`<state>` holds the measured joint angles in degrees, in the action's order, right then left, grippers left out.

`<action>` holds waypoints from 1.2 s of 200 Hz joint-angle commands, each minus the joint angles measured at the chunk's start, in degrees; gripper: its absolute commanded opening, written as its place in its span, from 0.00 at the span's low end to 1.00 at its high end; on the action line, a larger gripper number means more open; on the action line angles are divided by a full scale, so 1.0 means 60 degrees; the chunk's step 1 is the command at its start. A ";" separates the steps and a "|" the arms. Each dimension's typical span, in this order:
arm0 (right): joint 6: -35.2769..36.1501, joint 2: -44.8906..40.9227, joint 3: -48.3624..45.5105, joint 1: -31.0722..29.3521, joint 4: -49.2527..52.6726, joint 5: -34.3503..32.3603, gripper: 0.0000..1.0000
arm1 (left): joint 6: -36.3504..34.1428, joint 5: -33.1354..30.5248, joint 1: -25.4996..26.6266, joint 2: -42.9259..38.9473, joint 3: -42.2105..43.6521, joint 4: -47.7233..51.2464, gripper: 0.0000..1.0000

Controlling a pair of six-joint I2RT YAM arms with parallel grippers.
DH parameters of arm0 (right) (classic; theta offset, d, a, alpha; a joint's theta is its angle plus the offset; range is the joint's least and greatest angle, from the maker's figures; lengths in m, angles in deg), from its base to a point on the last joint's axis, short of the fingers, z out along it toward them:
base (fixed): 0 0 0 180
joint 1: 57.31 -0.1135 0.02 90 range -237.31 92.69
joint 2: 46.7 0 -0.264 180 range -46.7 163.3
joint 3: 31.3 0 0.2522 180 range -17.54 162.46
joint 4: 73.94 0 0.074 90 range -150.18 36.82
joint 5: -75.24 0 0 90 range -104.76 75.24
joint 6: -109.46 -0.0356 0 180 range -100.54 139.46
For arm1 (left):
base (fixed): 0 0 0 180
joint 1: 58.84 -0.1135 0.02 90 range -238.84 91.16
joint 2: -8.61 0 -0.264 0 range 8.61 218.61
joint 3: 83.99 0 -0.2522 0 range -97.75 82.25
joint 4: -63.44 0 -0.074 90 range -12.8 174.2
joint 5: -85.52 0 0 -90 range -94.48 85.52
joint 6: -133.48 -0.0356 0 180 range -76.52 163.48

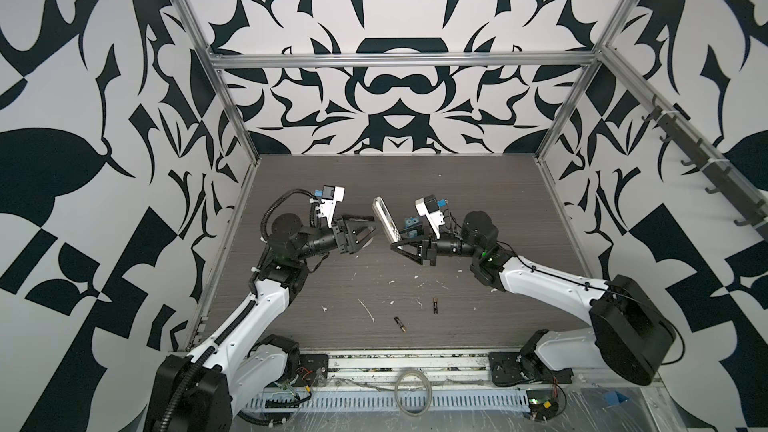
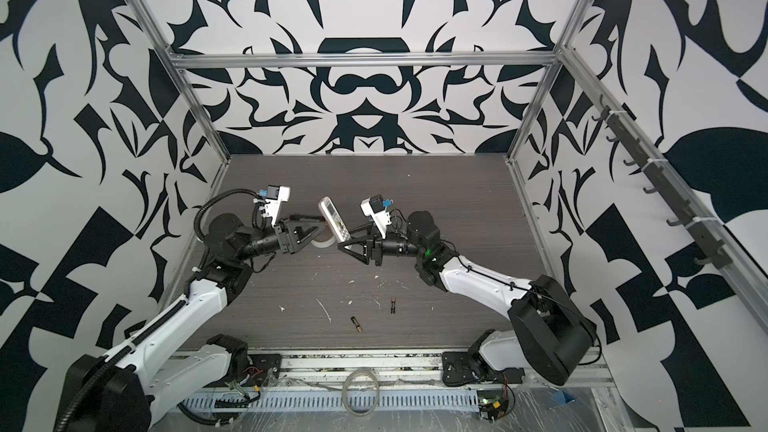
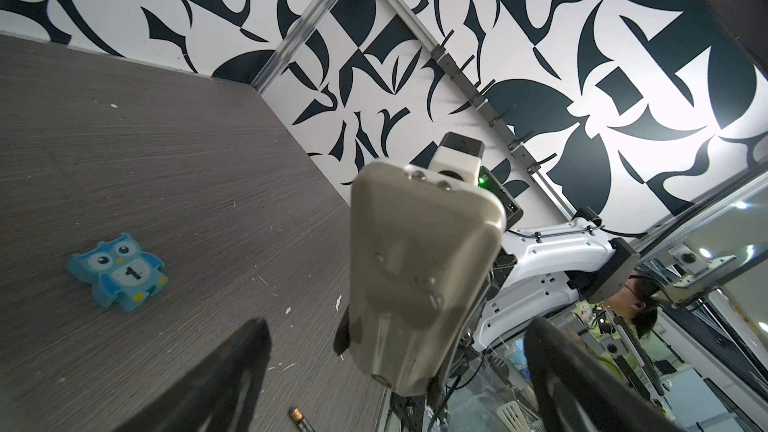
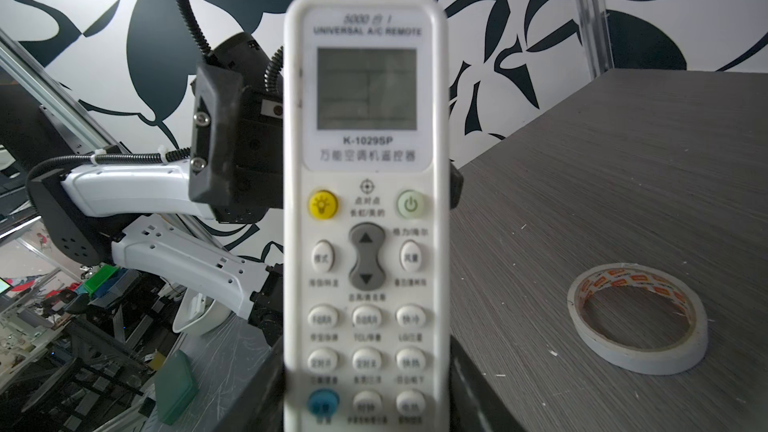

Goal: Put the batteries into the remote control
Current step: 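Lift the remote upright with the right gripper toward the left gripper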

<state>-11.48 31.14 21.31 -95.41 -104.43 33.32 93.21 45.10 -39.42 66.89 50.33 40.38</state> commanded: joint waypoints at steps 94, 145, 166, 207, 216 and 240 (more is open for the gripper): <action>0.0116 0.0033 0.0307 -0.0211 -0.0078 0.0447 0.18 | -0.0163 -0.0020 0.0490 0.0598 -0.0568 -0.1059 0.93; 0.0058 0.0039 0.0335 -0.0279 -0.0131 0.0535 0.18 | -0.0174 0.0012 0.0602 0.0553 -0.0495 -0.1231 0.75; 0.0046 0.0028 0.0338 -0.0284 -0.0169 0.0524 0.18 | -0.0190 0.0030 0.0642 0.0528 -0.0510 -0.1236 0.68; 0.0000 -0.0050 0.0322 -0.0299 -0.0227 0.0494 0.18 | -0.0236 0.0019 0.0645 0.0577 -0.0512 -0.1166 0.56; 0.0000 -0.0067 0.0308 -0.0298 -0.0228 0.0483 0.18 | -0.0251 0.0005 0.0641 0.0570 -0.0492 -0.1159 0.52; -0.0014 -0.0082 0.0306 -0.0300 -0.0214 0.0448 0.21 | -0.0313 -0.0101 0.0646 0.0506 -0.0481 -0.1102 0.43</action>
<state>-12.07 31.84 21.24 -97.10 -103.29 36.51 91.14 43.92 -35.95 70.54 48.40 35.42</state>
